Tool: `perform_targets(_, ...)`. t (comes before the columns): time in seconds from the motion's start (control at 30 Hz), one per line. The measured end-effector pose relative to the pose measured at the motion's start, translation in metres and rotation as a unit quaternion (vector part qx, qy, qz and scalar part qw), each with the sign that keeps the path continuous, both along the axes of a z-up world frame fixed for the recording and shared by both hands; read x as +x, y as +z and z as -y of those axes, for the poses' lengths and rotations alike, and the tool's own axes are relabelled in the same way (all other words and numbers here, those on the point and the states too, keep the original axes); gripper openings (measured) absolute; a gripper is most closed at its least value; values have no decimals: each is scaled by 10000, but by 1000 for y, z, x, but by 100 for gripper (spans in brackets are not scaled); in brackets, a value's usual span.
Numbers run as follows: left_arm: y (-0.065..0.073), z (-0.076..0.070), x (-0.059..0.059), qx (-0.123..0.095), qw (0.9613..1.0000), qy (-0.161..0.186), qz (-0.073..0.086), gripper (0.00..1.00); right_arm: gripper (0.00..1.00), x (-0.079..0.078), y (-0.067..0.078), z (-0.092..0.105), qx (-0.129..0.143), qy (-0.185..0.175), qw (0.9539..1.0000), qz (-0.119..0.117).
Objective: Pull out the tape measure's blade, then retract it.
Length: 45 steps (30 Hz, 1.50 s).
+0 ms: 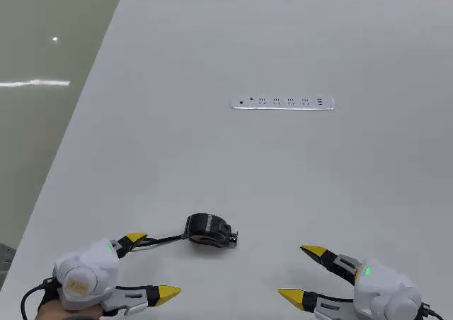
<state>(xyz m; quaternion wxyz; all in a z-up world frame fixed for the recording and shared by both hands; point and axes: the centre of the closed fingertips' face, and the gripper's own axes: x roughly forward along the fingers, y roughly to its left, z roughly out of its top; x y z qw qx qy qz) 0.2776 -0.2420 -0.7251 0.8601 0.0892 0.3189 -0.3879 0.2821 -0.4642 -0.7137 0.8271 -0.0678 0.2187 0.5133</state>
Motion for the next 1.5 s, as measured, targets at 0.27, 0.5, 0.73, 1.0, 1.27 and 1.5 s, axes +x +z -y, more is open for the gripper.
perform_targets(0.27, -3, 5, 7, 42, 9997, -239, 9, 76, 55, 3, -2, -7, 60, 131, 9999, 2)
perform_targets(0.5, -8, 9, 14, 102, 9992, -385, -52, 75, 55, 7, -4, -11, 119, 193, 9997, -15)
perform_targets(0.73, -12, 12, 19, 104, 9985, -528, -112, 75, 53, 10, -1, -15, 216, 239, 9995, 3)
perform_targets(1.0, -14, 16, 27, 154, 9973, -703, -106, 74, 53, 13, -3, -19, 307, 265, 9992, -27)
perform_targets(1.27, -16, 25, 34, 226, 9954, -929, -71, 73, 52, 17, -6, -25, 355, 336, 9988, -47)
perform_targets(1.5, -21, 31, 39, 229, 9936, -1101, -68, 73, 52, 21, -8, -28, 391, 371, 9985, -52)
